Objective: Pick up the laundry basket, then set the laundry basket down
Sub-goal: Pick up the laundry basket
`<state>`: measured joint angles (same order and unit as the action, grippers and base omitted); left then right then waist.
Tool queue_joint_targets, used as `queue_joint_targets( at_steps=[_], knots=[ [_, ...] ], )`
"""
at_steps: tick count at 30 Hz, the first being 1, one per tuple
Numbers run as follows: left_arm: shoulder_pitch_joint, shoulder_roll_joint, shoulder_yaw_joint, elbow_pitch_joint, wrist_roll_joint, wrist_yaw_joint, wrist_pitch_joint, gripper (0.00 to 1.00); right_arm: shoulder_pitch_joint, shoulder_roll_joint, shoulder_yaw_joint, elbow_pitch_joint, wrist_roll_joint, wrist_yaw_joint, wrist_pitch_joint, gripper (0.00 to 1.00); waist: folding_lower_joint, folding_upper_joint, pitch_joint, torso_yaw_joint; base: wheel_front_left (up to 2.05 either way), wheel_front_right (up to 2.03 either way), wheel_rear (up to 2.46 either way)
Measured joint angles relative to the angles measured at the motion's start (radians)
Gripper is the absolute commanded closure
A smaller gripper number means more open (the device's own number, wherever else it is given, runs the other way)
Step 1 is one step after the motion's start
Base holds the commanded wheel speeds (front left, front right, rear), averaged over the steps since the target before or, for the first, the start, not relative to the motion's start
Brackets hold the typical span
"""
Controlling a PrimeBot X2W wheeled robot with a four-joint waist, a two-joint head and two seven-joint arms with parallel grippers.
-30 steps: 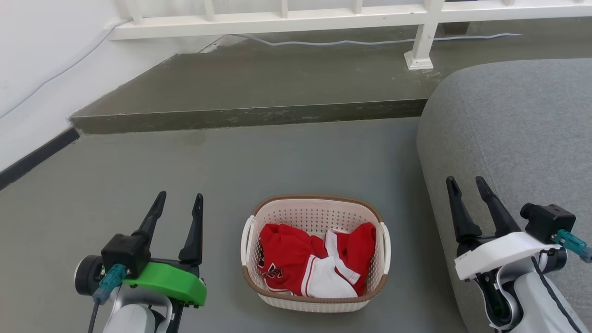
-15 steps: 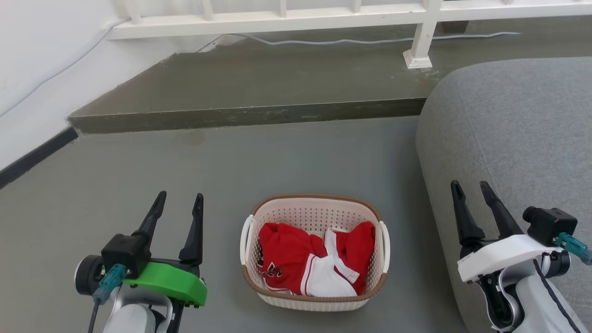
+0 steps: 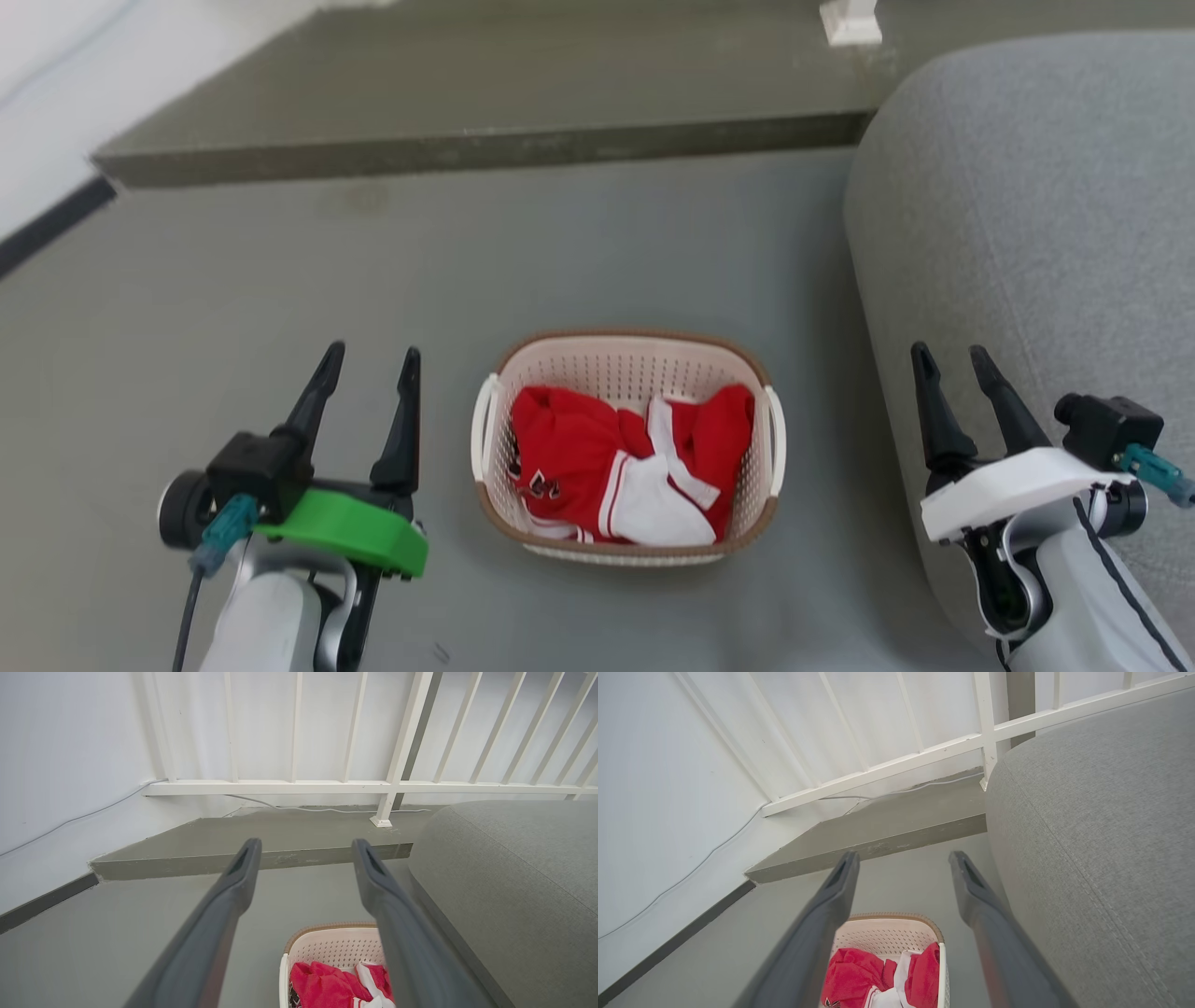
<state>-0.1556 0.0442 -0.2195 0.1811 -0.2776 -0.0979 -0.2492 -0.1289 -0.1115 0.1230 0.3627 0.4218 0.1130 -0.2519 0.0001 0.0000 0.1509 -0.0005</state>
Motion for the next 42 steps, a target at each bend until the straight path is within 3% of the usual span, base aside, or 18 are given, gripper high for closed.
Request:
queue_joint_targets(
  at_steps=[18,42],
  knots=[
    [-0.185,-0.005,-0.044,0.12,-0.036,-0.012,-0.003,0.0,-0.167,-0.009,0.009,0.159,0.001,0.001,0.008,0.0,0.0001,0.0,0.222,0.004,0.0,0.0,0.0],
    [-0.494,-0.017,-0.103,0.417,-0.104,-0.017,-0.004,0.0,-0.451,0.002,0.039,0.38,0.013,0.001,0.093,0.0,0.0,0.0,0.529,0.015,0.0,0.0,0.0]
  ],
)
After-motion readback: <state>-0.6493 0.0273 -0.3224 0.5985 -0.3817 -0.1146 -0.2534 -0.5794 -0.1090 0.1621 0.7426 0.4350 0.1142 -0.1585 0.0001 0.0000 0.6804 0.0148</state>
